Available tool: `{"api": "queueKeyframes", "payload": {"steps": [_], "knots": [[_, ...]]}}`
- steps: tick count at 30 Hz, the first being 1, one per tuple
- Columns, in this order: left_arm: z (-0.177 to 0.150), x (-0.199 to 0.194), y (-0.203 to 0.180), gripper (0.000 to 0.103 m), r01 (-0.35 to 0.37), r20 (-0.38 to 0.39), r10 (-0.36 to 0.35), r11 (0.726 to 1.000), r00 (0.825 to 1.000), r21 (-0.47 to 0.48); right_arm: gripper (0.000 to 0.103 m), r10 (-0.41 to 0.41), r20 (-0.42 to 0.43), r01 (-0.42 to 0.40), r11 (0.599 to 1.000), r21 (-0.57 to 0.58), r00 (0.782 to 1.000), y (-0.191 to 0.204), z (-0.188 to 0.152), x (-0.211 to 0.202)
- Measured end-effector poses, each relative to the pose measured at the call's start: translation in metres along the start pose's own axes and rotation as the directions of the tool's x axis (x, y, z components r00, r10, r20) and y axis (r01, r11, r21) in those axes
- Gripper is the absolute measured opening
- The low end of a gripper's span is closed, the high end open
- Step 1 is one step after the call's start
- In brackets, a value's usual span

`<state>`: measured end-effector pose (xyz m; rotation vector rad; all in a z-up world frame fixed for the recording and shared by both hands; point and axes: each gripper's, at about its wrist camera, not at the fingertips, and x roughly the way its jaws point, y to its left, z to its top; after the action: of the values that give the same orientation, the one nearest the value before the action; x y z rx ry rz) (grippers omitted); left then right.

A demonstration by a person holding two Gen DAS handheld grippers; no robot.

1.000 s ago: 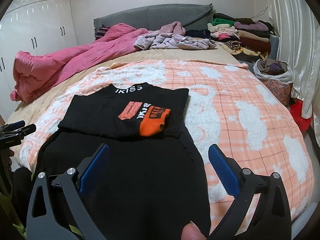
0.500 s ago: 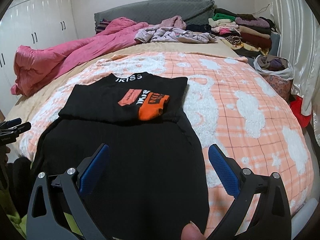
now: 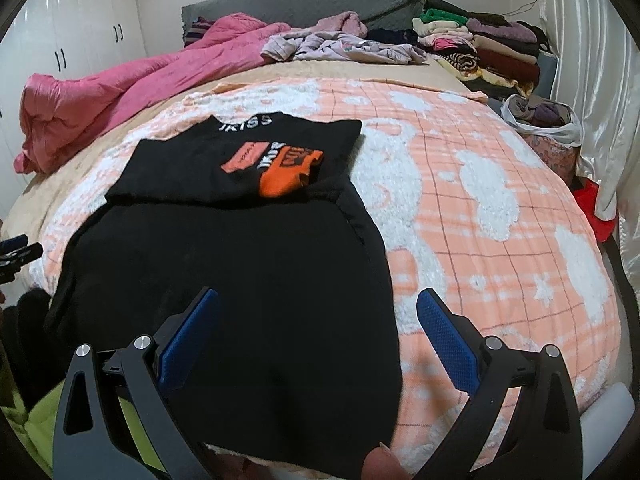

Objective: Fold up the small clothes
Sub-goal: 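Move both open tools along the shirt body to its black hem, then close both tools on the black hem of the sweatshirt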

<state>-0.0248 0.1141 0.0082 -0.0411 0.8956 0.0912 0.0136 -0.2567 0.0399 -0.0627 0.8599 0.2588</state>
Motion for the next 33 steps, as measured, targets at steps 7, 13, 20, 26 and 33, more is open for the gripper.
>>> {"api": "queueKeyframes", "payload": {"steps": [7, 13, 20, 26, 33], "knots": [[-0.008, 0.004, -0.008, 0.093, 0.035, -0.032, -0.035, 0.999, 0.999, 0.022, 0.099, -0.008, -0.035, 0.008, 1.0, 0.008, 0.999, -0.006, -0.011, 0.003], [-0.022, 0.013, -0.018, 0.091, 0.067, -0.079, -0.064, 0.997, 0.995, 0.033, 0.099, -0.013, -0.063, 0.013, 1.0, 0.007, 0.998, -0.01, -0.019, 0.007], [-0.031, 0.017, -0.015, 0.079, 0.11, -0.118, -0.107, 0.994, 0.987, 0.014, 0.099, -0.013, -0.106, 0.014, 1.0, 0.006, 0.994, -0.012, -0.034, 0.013], [-0.04, 0.018, -0.014, 0.061, 0.149, -0.154, -0.147, 0.989, 0.977, 0.002, 0.099, -0.017, -0.131, 0.018, 1.0, 0.012, 0.991, -0.02, -0.045, 0.014], [-0.049, 0.028, -0.019, 0.047, 0.196, -0.215, -0.192, 0.981, 0.958, 0.0, 0.097, 0.001, -0.167, 0.005, 0.999, 0.034, 0.986, -0.034, -0.059, 0.012]]}}
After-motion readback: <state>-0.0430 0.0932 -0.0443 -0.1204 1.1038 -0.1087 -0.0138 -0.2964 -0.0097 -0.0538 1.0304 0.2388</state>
